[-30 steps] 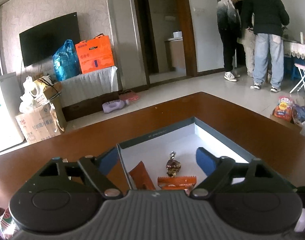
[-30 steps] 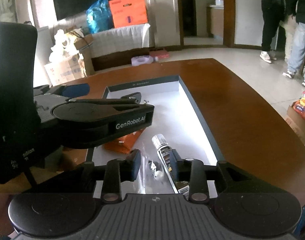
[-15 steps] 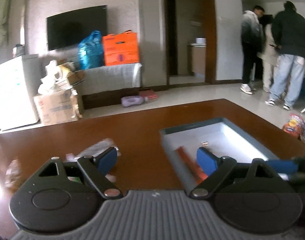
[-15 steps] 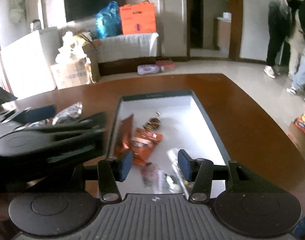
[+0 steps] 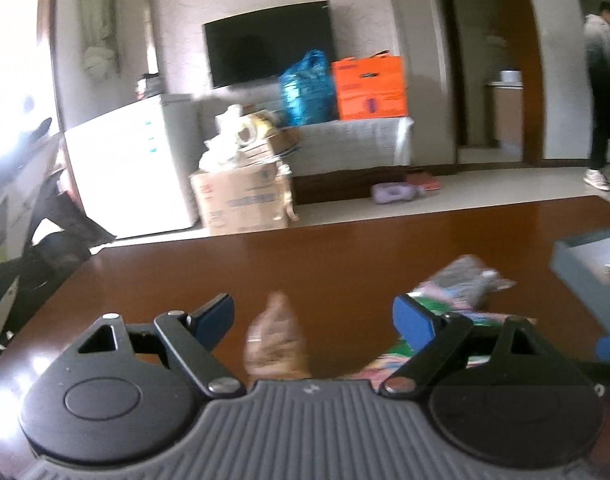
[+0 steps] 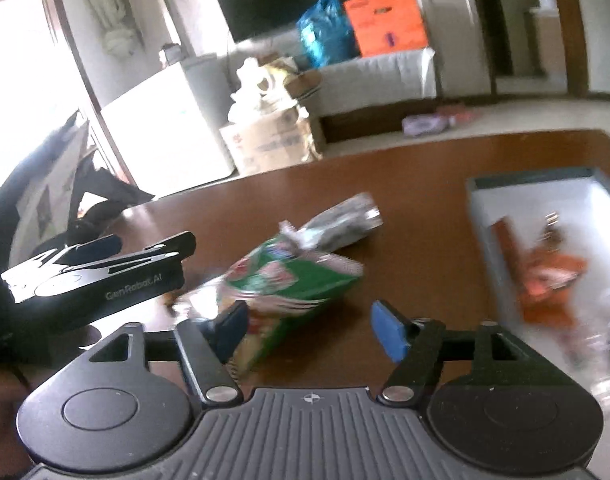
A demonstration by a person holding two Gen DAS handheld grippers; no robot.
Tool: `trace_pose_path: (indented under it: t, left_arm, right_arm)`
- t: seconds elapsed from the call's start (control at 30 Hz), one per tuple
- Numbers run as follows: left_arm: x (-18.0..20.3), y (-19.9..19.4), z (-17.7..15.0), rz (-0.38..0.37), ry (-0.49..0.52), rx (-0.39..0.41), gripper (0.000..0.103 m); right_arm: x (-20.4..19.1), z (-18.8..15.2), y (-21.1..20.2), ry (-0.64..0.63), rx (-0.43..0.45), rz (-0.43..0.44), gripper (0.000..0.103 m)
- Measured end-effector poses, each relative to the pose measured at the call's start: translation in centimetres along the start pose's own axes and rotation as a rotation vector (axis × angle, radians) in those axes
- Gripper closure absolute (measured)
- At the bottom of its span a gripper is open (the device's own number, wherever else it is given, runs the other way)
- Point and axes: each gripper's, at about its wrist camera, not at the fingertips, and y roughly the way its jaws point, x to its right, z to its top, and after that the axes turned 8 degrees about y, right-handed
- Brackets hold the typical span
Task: Organize snacks
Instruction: 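Move both tools to the remaining snack bags on the table, then grasp the brown paper snack bag with the left tool while the right tool grasps the green prawn cracker bag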
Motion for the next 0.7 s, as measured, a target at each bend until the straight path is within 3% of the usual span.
trace_pose_path:
  t: [0.13,0.23,0.4,0.7]
  left_arm:
    - [-3.8,1.9,-0.8,0.016,-0.052,-0.041,0.015]
    - [-5.8,3.5,-1.4,-0.012,-0.08,-0.056,0.015]
    - [-7.0,6.3,-2.1,-0.073,-0.13,-0.1,0.015]
    - [-7.5,11.1,-3.8,-0.142,-0.13,-0.215,0.015]
  right_arm:
    - [-0.8,-0.7,1.7,0.063,-0.024,-0.04,0.022]
    - [-0.8,-1.0,2.6,0.153,-0.011,-0.031,0.019]
    - [-1.8,-1.1,4.3,0.134,0.007,-0.125,0.013]
    - [-3.4,-1.0,7.7,0.166,0.015,-0.138,0.002]
